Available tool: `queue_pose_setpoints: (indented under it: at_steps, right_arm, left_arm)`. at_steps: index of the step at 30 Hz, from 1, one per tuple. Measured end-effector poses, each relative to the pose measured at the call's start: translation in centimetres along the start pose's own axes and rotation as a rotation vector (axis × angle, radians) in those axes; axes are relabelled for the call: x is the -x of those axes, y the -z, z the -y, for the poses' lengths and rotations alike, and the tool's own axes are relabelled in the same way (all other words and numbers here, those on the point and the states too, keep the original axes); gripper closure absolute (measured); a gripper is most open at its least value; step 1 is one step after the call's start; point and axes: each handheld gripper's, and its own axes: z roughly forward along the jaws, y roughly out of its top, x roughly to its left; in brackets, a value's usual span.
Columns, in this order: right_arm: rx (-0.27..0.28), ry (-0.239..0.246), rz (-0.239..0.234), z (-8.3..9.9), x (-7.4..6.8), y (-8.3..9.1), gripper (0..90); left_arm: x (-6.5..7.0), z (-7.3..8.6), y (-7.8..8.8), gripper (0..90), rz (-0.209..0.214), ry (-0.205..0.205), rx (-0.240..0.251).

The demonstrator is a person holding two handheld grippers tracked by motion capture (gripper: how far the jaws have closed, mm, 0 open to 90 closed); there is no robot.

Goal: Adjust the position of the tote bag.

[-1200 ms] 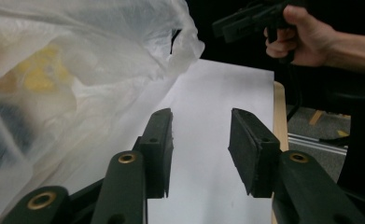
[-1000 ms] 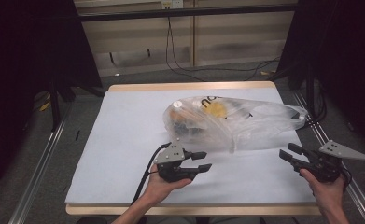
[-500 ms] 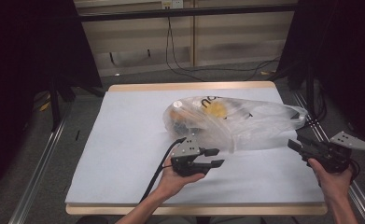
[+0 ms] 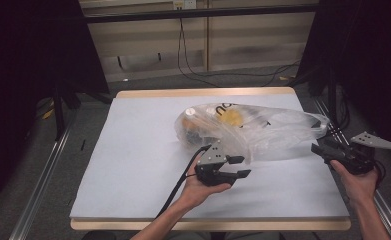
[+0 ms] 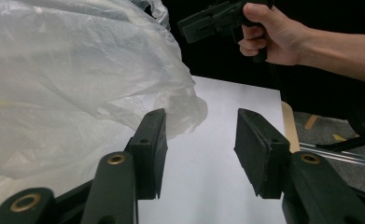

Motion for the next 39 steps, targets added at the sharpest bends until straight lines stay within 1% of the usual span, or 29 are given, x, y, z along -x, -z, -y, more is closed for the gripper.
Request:
queue_pose_setpoints:
  at_steps: [1, 3, 4, 5, 8, 9, 12, 14, 15, 17, 18, 20, 21, 22, 23, 24, 25, 26, 27, 28, 30, 31, 32, 33, 34, 36, 37, 38, 39]
  right_arm:
    - [-0.004, 0.014, 0.008, -0.4, 0.2, -0.3, 36.9]
    - [-0.01, 0.023, 0.017, -0.7, 0.5, -0.7, 35.2]
    - [-0.007, 0.016, 0.019, -0.8, 0.7, -0.9, 34.7]
    - [-0.008, 0.01, 0.024, -0.9, 0.9, -1.0, 34.3]
    - [-0.01, 0.005, 0.029, -1.0, 1.2, -1.3, 33.5]
    - [-0.014, 0.005, 0.033, -1.0, 1.3, -1.5, 33.1]
    - [-0.025, 0.004, 0.037, -1.1, 1.7, -1.8, 32.0]
    - [-0.023, -0.003, 0.037, -1.1, 1.8, -2.0, 31.9]
    - [-0.022, -0.003, 0.04, -1.2, 1.8, -2.1, 31.7]
    - [-0.021, -0.001, 0.042, -1.4, 2.1, -2.4, 30.4]
    - [-0.02, -0.007, 0.043, -1.6, 2.2, -2.6, 30.0]
    - [-0.018, -0.012, 0.04, -1.7, 2.2, -2.9, 30.3]
    - [-0.018, -0.015, 0.039, -1.8, 2.2, -3.1, 31.1]
    - [-0.017, -0.01, 0.039, -1.8, 2.1, -3.3, 32.1]
    - [-0.018, -0.01, 0.035, -1.8, 2.0, -3.4, 35.7]
    - [-0.018, -0.008, 0.03, -1.7, 1.8, -3.5, 47.6]
    - [-0.011, 0.001, 0.012, -1.6, 1.7, -3.6, 52.2]
    - [-0.005, -0.005, 0.01, -1.6, 1.6, -3.6, 53.5]
    - [0.001, -0.013, 0.003, -1.5, 1.4, -3.6, 58.8]
    - [0.002, -0.008, -0.007, -1.4, 1.3, -3.6, 62.8]
    - [0.004, 0.0, -0.011, -1.3, 1.1, -3.6, 64.6]
    - [0.002, 0.01, -0.025, -1.4, 0.8, -3.6, 75.2]
    - [0.002, 0.01, -0.025, -1.4, 0.8, -3.6, 75.2]
    - [0.007, 0.01, -0.044, -1.5, 0.7, -3.5, 83.6]
    - [0.01, 0.011, -0.05, -1.5, 0.7, -3.5, 86.3]
    - [0.012, 0.009, -0.052, -1.6, 0.7, -3.4, 87.4]
    - [0.011, 0.002, -0.063, -1.7, 0.6, -3.4, 88.6]
    - [0.011, 0.002, -0.063, -1.7, 0.6, -3.4, 88.6]
    - [0.012, 0.001, -0.075, -1.7, 0.5, -3.4, 89.0]
  left_arm:
    - [-0.1, -0.1, -0.3, 51.3, -0.001, 0.006, 0.009]
    - [-0.1, -0.1, -0.4, 50.5, -0.002, 0.01, 0.013]
    - [-0.1, -0.1, -0.5, 49.9, -0.011, 0.004, 0.002]
    - [-0.1, 0.0, -0.6, 49.4, -0.023, 0.006, 0.002]
    - [-0.2, 0.1, -0.7, 48.6, -0.016, 0.016, 0.008]
    - [-0.3, 0.1, -0.7, 48.6, -0.027, 0.013, 0.001]
    - [-0.3, 0.1, -0.9, 48.1, -0.031, 0.013, 0.001]
    - [-0.3, 0.1, -1.1, 49.9, -0.03, 0.011, 0.006]
    - [-0.3, 0.2, -1.2, 49.9, -0.041, 0.005, -0.004]
    - [-0.3, 0.2, -1.3, 53.2, -0.041, 0.01, -0.007]
    - [-0.3, 0.2, -1.3, 57.7, -0.041, 0.01, -0.007]
    - [-0.2, 0.1, -1.3, 70.0, -0.024, -0.011, -0.015]
    - [-0.3, 0.2, -1.2, 75.8, -0.011, -0.004, -0.013]
    - [-0.3, 0.2, -1.1, 79.7, -0.013, -0.007, -0.019]
    - [-0.4, 0.2, -1.1, 83.4, -0.009, -0.005, -0.015]
    - [-0.4, 0.1, -1.0, 87.0, -0.005, -0.005, -0.014]
    - [-0.4, 0.1, -0.9, 88.9, -0.003, -0.005, -0.014]
    - [-0.4, 0.1, -0.8, 89.8, -0.003, -0.007, -0.015]
    - [-0.4, 0.1, -0.8, 90.0, 0.002, -0.005, -0.009]
    - [-0.4, 0.0, -0.7, 90.0, 0.0, -0.005, -0.005]
    - [-0.4, 0.0, -0.7, 90.0, 0.002, -0.007, -0.005]
    - [-0.4, 0.0, -0.7, 90.0, 0.001, -0.004, -0.009]
    - [-0.4, 0.0, -0.7, 90.0, 0.001, -0.004, -0.009]
    - [-0.5, 0.0, -0.7, 90.0, -0.001, -0.007, -0.019]
    - [-0.5, 0.1, -0.8, 90.0, 0.001, -0.008, -0.013]
    - [-0.6, 0.2, -0.9, 90.0, 0.007, -0.005, -0.017]
    - [-0.6, 0.2, -1.0, 88.1, -0.006, -0.012, -0.019]
    - [-0.6, 0.2, -1.0, 77.8, -0.006, -0.012, -0.019]
    - [-0.5, 0.2, -1.1, 70.5, -0.024, -0.009, -0.017]
